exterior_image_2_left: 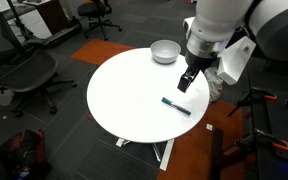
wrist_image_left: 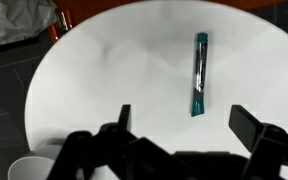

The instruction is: Put the green marker in the grey bowl

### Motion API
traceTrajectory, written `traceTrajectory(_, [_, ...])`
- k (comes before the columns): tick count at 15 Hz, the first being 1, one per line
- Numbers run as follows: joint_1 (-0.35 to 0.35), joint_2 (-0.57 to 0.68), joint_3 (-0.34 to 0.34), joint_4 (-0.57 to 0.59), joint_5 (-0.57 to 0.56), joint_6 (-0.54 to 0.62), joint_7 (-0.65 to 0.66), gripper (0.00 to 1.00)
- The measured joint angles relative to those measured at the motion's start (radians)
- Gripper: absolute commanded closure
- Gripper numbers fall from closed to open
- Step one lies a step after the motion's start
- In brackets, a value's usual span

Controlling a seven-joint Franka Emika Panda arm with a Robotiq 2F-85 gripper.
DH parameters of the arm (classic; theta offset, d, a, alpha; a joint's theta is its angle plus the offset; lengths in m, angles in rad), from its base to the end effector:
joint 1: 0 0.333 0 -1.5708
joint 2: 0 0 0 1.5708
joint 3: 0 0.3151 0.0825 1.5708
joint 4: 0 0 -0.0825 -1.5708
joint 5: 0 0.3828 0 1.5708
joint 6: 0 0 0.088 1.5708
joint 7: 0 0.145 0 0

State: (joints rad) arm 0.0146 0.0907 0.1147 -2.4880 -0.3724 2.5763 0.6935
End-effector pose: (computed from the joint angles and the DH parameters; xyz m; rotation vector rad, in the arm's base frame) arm 0.4687 0.0607 0.2148 2.9440 -0.3686 0.1117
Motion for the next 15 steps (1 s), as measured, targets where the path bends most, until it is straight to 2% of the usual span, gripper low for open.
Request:
traceTrajectory(6, [0.039, 0.182, -0.086, 0.111, 0.017, 0.1, -0.011, 0.0])
traceTrajectory(15, [0.108, 0.31, -0.112, 0.199, 0.169, 0.108, -0.113, 0.0])
